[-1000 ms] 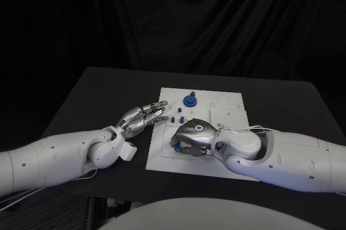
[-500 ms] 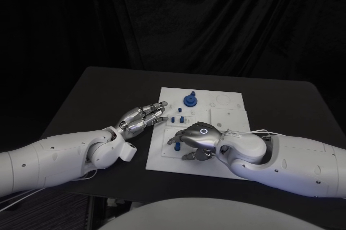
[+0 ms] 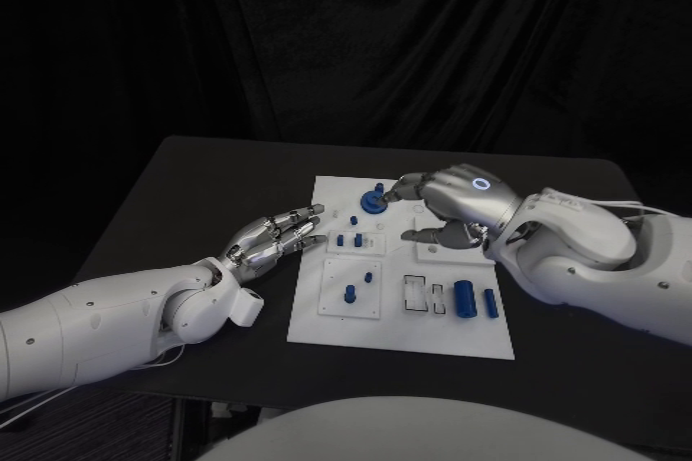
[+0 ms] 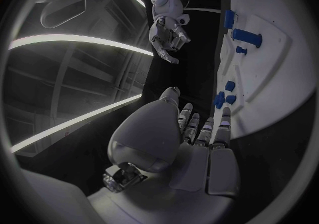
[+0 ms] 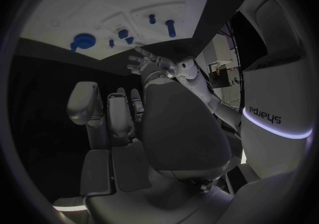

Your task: Assemble the parts on the task board

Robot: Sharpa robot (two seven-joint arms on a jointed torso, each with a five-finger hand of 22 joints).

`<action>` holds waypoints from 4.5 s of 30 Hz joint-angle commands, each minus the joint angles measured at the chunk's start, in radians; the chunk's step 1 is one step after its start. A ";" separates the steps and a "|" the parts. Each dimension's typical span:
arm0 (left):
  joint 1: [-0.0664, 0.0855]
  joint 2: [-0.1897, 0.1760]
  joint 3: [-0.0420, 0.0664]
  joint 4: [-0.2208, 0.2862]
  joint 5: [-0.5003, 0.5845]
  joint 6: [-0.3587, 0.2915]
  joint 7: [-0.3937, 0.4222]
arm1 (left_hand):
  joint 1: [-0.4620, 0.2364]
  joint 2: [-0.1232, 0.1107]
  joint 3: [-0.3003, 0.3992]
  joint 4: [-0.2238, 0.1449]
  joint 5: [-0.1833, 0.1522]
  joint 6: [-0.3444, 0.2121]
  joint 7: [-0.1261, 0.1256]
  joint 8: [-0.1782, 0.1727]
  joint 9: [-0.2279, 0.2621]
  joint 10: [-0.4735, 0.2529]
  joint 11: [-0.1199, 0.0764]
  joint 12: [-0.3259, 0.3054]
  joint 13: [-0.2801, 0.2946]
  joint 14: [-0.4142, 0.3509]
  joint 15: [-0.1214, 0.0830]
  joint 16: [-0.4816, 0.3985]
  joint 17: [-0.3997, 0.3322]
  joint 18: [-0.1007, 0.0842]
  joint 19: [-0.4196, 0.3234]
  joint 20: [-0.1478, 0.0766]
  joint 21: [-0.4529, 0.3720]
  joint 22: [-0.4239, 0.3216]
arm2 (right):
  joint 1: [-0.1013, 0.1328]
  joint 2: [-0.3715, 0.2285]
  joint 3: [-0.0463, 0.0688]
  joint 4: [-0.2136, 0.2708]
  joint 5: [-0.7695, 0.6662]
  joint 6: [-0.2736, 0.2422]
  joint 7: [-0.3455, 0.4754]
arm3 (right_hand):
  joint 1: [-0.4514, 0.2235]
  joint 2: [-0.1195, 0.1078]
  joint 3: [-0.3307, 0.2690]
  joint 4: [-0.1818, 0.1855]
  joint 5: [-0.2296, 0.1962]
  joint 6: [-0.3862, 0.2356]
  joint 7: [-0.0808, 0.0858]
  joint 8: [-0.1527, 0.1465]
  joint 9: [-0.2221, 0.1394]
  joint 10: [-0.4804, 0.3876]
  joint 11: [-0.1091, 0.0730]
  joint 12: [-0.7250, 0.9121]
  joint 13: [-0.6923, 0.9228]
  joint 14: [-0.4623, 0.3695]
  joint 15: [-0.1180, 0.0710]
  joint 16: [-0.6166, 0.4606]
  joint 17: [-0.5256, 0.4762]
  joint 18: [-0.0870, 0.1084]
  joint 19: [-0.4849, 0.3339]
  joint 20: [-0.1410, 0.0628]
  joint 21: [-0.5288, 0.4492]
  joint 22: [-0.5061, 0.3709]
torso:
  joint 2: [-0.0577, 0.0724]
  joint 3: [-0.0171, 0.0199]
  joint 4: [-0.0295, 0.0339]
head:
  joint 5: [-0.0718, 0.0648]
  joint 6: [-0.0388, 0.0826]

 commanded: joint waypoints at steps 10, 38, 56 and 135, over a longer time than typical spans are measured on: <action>-0.001 -0.004 0.001 0.012 0.005 -0.018 0.016 | -0.001 0.008 0.010 0.000 0.013 0.008 -0.002 0.008 0.002 0.000 -0.004 0.007 0.001 -0.004 -0.003 0.005 -0.001 0.010 -0.003 -0.002 -0.006 0.000 | 0.014 -0.170 -0.001 0.057 0.139 0.153 -0.145 | -0.052 0.027 0.054 0.006 0.067 0.257 0.014 0.150 0.088 0.571 -0.109 0.730 0.696 0.024 -0.060 0.008 0.014 0.009 0.007 -0.054 0.015 0.149 | -0.001 -0.0033 0.0010 | -0.107 0.000; -0.002 -0.022 0.001 0.033 0.005 -0.031 0.025 | 0.001 0.001 0.019 0.000 0.025 0.021 0.000 0.011 0.004 0.005 -0.002 0.016 0.002 -0.006 -0.007 0.007 -0.001 0.003 -0.027 -0.012 -0.016 -0.032 | -0.175 -0.220 -0.001 0.092 0.182 0.178 -0.543 | -0.621 -0.008 -0.008 0.022 0.028 0.233 -0.027 0.404 0.343 1.004 -0.131 1.018 1.337 0.159 -0.086 0.220 0.319 -0.054 0.161 -0.083 0.330 0.232 | 0.003 -0.0013 -0.0061 | -0.229 0.000; -0.003 -0.023 0.001 0.028 0.005 -0.021 0.018 | 0.001 0.002 0.022 0.001 0.026 0.017 0.000 0.010 0.004 0.002 -0.004 0.011 0.001 -0.007 -0.006 0.006 -0.001 0.002 -0.028 -0.013 -0.016 -0.031 | -0.225 -0.180 -0.001 0.071 0.148 0.170 -0.565 | -0.703 -0.016 -0.021 0.022 -0.049 0.291 -0.045 0.403 0.372 1.004 -0.147 1.018 1.337 0.159 -0.107 0.220 0.319 -0.067 0.184 -0.100 0.381 0.248 | -0.001 0.0005 -0.0035 | -0.230 0.000; -0.021 -0.023 0.001 0.023 0.005 0.002 -0.004 | 0.004 0.005 0.035 0.000 0.026 0.025 0.008 0.011 0.005 -0.001 0.003 0.011 0.001 -0.005 -0.002 0.010 -0.001 -0.002 -0.028 -0.012 -0.015 -0.031 | -0.253 -0.044 -0.001 0.060 0.568 -0.056 -0.457 | -0.550 -0.006 0.102 0.013 0.240 0.183 -0.048 0.451 0.644 1.004 -0.153 1.018 1.337 0.159 -0.108 0.220 0.319 -0.049 0.147 -0.104 0.319 0.224 | 0.000 -0.0023 -0.0017 | -0.185 0.000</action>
